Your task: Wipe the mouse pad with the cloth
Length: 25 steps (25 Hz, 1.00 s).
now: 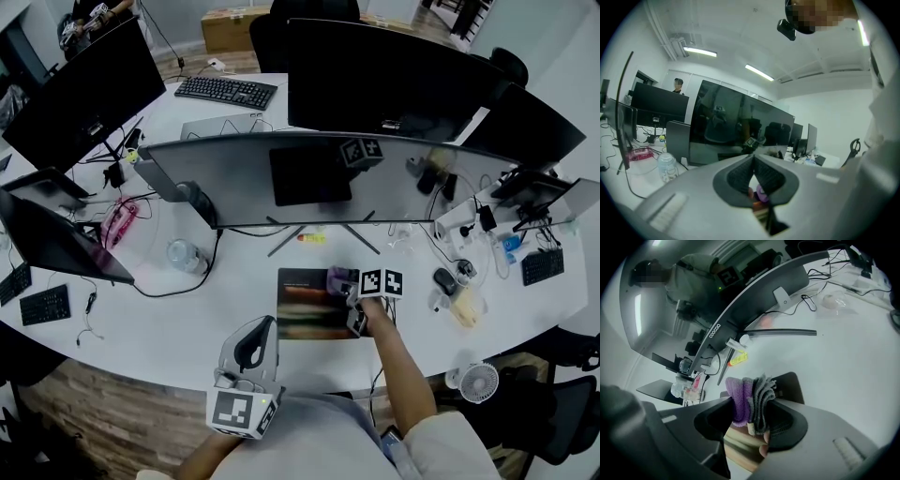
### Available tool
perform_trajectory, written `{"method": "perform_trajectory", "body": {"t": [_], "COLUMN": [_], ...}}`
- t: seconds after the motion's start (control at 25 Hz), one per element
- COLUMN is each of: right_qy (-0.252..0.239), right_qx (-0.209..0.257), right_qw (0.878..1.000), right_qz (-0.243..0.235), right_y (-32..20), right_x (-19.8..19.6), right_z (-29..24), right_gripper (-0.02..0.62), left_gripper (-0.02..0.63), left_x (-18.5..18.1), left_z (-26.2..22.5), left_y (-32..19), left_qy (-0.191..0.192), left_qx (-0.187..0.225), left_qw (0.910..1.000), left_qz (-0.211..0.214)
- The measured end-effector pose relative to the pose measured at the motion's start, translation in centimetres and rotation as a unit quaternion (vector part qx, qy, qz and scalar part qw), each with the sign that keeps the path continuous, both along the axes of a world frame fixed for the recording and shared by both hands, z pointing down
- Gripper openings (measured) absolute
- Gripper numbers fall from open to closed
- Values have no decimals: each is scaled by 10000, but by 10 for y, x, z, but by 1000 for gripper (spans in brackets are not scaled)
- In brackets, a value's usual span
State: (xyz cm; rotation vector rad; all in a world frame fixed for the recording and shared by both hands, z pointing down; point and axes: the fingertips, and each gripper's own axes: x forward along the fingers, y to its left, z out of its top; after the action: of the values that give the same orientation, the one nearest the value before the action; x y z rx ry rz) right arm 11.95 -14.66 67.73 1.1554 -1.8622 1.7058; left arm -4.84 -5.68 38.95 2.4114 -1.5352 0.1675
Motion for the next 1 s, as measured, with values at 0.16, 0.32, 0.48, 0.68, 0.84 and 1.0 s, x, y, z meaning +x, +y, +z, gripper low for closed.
{"method": "perform_trajectory", "body": {"t": [0.16,0.32,0.48,0.68,0.84,1.0], "right_qy": [1,4,28,65,78,134], "right_qx": [-37,-57,-79,-68,-66,-47], "right_qw": [10000,10000,9999,9996,9993,9992], "right_qz": [26,58,146,266,348,364], "right_y": [1,2,3,3,5,7], "right_x": [9,13,21,35,44,52], "right_z": [-1,-1,0,0,1,0], "right_gripper": [201,201,201,201,202,202], "left_gripper": [0,0,0,0,0,0], "left_x": [1,0,0,2,5,7], "left_z": [-1,-1,0,6,6,5], "left_y": [-1,-1,0,0,2,3], "left_qy": [-7,-23,-29,-41,-43,-51], "left_qx": [-10,-28,15,-30,-27,-11], "left_qw": [10000,10000,10000,10000,10000,10000], "left_qz": [0,0,11,45,62,71]}}
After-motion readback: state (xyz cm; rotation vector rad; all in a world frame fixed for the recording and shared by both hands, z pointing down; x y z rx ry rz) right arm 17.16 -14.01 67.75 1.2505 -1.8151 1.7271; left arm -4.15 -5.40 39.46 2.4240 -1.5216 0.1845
